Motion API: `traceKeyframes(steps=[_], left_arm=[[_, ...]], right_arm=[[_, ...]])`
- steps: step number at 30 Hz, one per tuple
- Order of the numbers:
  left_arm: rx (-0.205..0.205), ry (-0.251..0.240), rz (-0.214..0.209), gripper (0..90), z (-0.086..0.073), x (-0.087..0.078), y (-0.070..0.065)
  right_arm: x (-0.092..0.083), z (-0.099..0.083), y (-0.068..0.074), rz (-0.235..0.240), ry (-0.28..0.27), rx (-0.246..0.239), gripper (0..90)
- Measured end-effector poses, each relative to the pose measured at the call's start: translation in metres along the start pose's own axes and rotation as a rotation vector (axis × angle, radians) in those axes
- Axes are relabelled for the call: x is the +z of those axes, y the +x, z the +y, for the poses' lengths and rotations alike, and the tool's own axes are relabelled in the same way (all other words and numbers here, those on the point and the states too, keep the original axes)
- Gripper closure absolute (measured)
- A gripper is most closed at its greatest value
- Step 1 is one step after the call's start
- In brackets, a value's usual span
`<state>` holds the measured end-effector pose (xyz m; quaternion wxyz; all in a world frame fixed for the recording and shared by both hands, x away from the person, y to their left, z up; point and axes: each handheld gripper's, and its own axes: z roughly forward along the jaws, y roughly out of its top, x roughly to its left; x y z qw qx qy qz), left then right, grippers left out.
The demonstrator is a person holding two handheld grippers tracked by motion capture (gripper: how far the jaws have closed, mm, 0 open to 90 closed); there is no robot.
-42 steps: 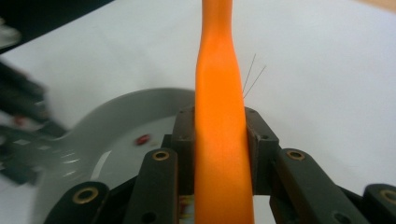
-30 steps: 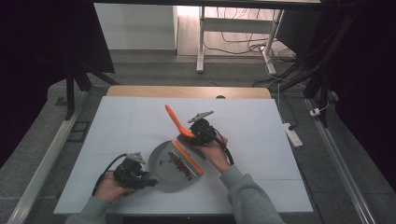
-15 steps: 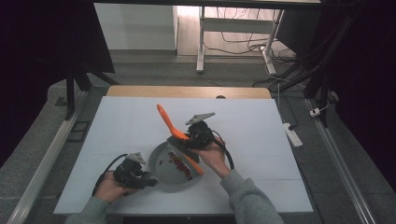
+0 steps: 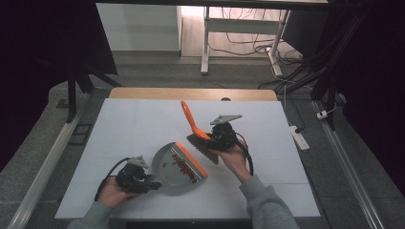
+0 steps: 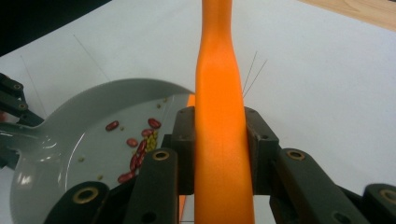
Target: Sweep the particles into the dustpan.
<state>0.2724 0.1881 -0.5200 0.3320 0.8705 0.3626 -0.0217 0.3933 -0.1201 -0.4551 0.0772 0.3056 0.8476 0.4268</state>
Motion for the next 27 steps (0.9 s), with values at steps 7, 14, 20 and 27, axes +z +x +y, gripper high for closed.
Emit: traceKeyframes(steps=[7,14,20,27], left_arm=[[-0.019,-0.046,-0.002,60.9,-0.003,-0.005,0.001],[-0.042,-0.071,0.008,60.9,-0.007,-0.010,0.002],[-0.080,-0.102,0.030,60.9,-0.008,-0.013,0.002],[-0.132,-0.151,0.062,60.9,-0.013,-0.020,0.004]], right_arm=[[-0.013,-0.012,-0.005,-0.004,-0.016,-0.002,70.5],[-0.029,-0.017,-0.007,-0.015,-0.029,-0.023,70.5],[-0.041,-0.020,-0.008,-0.020,-0.038,-0.039,70.5],[-0.055,-0.029,-0.010,-0.030,-0.032,-0.060,70.5]])
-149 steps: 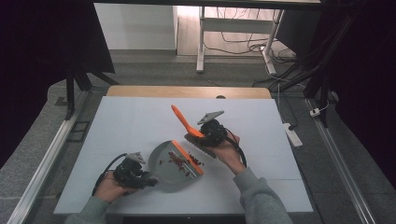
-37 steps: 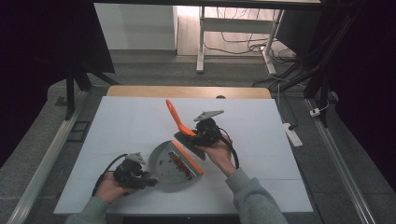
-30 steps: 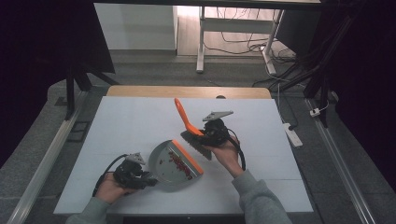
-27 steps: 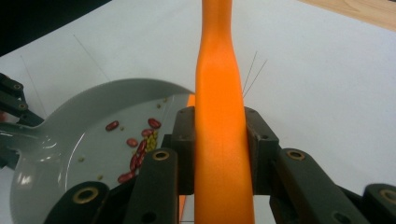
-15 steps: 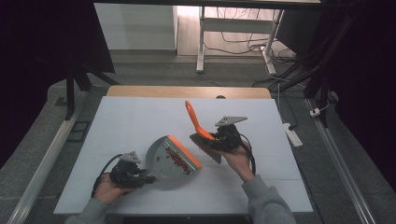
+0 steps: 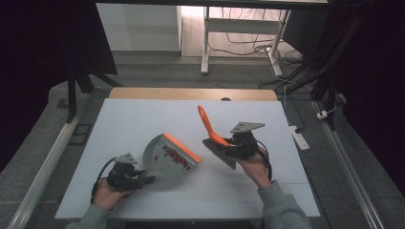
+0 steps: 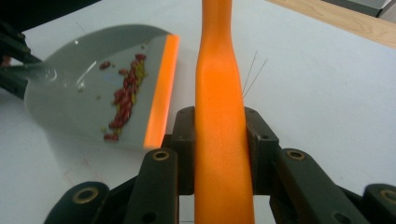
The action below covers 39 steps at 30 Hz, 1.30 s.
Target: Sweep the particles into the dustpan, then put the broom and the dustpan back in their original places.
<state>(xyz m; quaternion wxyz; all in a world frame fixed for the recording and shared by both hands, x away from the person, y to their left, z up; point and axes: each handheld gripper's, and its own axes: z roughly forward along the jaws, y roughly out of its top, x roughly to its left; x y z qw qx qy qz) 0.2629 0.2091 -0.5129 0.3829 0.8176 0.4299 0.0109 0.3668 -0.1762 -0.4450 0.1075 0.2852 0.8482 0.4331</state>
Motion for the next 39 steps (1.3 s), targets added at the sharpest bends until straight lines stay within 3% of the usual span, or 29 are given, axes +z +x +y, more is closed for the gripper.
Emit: traceKeyframes(steps=[12,22,39], left_arm=[[-0.058,-0.021,0.033,60.9,-0.006,-0.006,0.005],[-0.118,-0.081,0.086,60.8,-0.012,-0.017,0.009],[-0.287,-0.149,0.198,60.8,-0.030,-0.028,0.014]], right_arm=[[-0.021,-0.016,-0.008,0.006,0.011,0.012,70.5],[-0.040,-0.032,-0.016,-0.007,0.025,0.061,70.4],[-0.064,-0.059,-0.027,-0.020,0.054,0.135,70.4]])
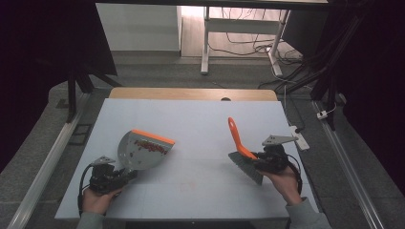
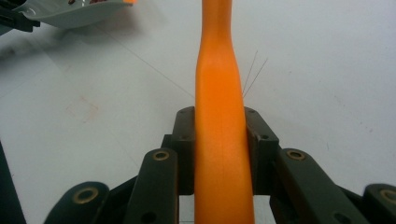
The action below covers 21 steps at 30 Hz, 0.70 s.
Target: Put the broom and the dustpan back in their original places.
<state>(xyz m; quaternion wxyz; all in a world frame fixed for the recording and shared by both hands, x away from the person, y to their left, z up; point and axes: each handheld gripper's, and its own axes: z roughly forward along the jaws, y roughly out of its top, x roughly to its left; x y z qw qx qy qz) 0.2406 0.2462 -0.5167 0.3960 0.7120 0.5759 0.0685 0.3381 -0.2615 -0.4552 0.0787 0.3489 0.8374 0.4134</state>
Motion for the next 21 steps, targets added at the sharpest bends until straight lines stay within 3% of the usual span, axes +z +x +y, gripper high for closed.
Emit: traceKeyframes(steps=[11,21], left_arm=[[-0.080,-0.015,0.111,60.8,-0.009,-0.001,-0.001],[-0.135,-0.017,0.152,60.8,-0.010,0.005,-0.003]], right_arm=[[-0.008,-0.009,-0.005,0.011,0.012,0.037,70.4],[-0.004,-0.017,-0.006,0.021,0.048,0.055,70.4]])
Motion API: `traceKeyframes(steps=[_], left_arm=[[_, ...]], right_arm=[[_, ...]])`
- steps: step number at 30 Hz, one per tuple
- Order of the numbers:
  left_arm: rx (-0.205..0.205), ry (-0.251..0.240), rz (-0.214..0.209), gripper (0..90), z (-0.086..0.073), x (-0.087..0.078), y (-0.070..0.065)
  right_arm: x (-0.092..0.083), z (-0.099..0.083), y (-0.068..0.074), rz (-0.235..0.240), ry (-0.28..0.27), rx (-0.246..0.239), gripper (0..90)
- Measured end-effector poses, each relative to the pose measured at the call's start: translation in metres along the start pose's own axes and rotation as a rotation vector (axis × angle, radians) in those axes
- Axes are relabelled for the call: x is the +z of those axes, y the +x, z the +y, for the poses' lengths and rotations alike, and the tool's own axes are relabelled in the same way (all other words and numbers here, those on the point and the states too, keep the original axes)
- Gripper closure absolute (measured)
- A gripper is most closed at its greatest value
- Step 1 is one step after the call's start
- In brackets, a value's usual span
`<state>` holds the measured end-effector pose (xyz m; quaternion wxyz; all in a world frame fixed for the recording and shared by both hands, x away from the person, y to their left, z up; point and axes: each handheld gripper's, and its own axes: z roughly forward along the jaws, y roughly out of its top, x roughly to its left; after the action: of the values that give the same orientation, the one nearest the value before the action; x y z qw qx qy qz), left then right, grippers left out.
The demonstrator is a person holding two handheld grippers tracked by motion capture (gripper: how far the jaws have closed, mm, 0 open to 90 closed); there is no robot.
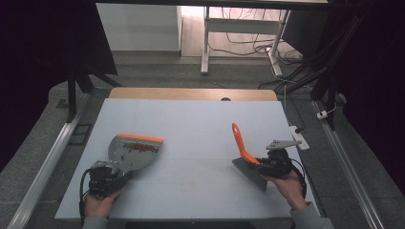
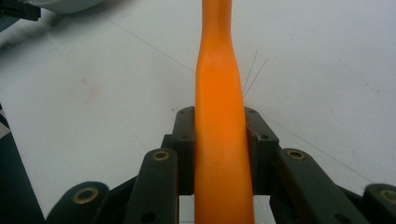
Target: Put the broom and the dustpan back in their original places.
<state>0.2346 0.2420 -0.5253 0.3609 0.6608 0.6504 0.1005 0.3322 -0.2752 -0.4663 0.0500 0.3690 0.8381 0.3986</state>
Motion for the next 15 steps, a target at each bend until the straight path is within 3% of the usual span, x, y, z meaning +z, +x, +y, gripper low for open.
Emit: traceKeyframes(steps=[5,15], left_arm=[[-0.039,0.000,0.005,60.8,0.000,0.002,0.001],[-0.063,0.014,0.026,60.7,-0.001,0.009,-0.003]], right_arm=[[0.003,-0.001,0.000,0.006,0.011,0.004,70.4],[0.014,-0.003,-0.008,-0.009,0.048,0.020,70.4]])
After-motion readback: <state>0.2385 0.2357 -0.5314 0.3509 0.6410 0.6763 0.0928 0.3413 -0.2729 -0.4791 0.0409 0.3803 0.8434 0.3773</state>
